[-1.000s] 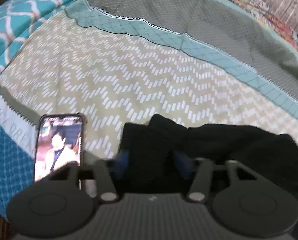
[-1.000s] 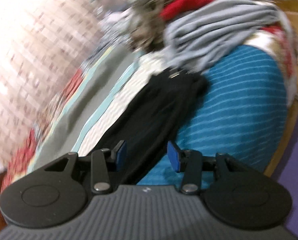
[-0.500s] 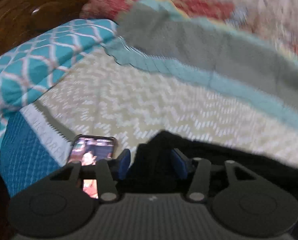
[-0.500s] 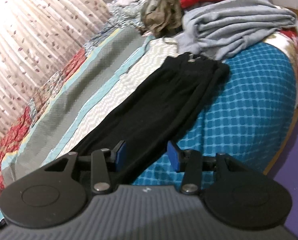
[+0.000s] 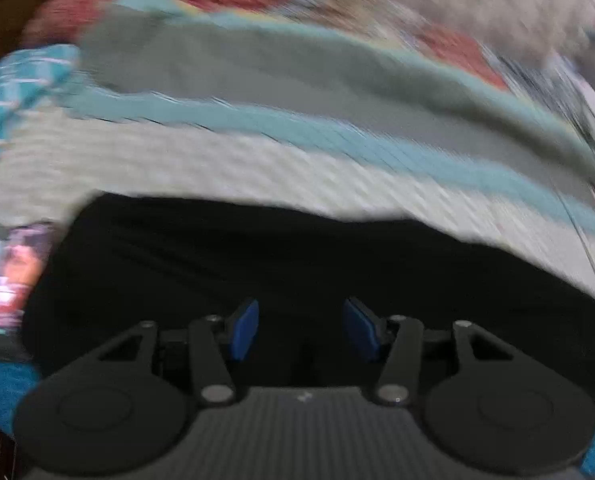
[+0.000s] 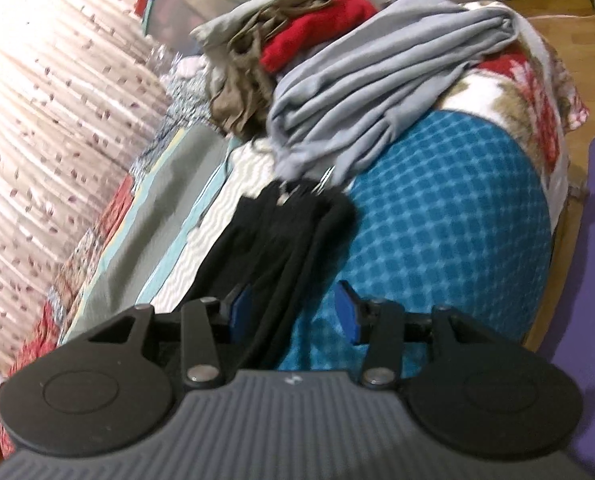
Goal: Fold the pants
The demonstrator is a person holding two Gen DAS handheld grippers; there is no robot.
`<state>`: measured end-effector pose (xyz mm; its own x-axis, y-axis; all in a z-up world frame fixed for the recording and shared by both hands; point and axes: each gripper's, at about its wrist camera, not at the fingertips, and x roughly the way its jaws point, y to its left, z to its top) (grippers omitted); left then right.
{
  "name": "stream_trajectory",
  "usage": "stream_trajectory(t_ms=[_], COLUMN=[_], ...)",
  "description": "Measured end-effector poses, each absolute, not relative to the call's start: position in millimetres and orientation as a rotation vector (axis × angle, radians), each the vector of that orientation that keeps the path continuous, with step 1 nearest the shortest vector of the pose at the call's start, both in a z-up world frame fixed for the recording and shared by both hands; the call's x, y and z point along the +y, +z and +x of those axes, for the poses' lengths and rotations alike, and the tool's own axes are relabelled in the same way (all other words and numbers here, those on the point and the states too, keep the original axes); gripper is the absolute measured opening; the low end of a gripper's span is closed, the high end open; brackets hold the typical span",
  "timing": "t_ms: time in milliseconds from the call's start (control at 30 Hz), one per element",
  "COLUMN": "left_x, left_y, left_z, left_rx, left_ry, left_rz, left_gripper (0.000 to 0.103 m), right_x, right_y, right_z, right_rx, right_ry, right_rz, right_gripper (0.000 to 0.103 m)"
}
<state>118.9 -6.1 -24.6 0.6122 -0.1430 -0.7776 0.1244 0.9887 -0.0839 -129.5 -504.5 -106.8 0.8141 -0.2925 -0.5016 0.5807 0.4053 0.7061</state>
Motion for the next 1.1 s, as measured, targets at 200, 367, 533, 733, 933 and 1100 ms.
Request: stream_trajectory(t_ms=[200, 367, 533, 733, 933, 1100], left_x=[-95, -153, -203, -232, -213, -175], left_y=[-37, -32, -33, -46, -60, -83], left_z=[113, 122, 141, 160, 169, 185], left_rx=[1.002, 1.062, 1.124, 1.190, 1.208, 1.256], left_ry=[-0.359, -0.511, -0.643, -0.709, -0.667, -0.592], left_rz=[0.078, 0.060, -0.032, -0.152, -0.186, -0.290], left_gripper=[0.049, 0.049, 0.064, 0.084, 0.088, 0.087], right_x=[-529, -540, -523, -453, -367, -326], right_y=[-118, -121, -93, -57, -60, -76], right_z=[-116, -93, -84, -49, -1, 17], right_rx=[0.305, 0.341, 0.311, 0.341, 0.462, 0.548], right_ry=[-0.548, -0.535, -0.429, -0.155, 0.065, 0.134], right_rz=[1.006, 0.913, 0.786, 0.572, 0.357, 0.275], right_gripper=[0.060, 0.026, 0.018, 0.016, 0.013, 0.013])
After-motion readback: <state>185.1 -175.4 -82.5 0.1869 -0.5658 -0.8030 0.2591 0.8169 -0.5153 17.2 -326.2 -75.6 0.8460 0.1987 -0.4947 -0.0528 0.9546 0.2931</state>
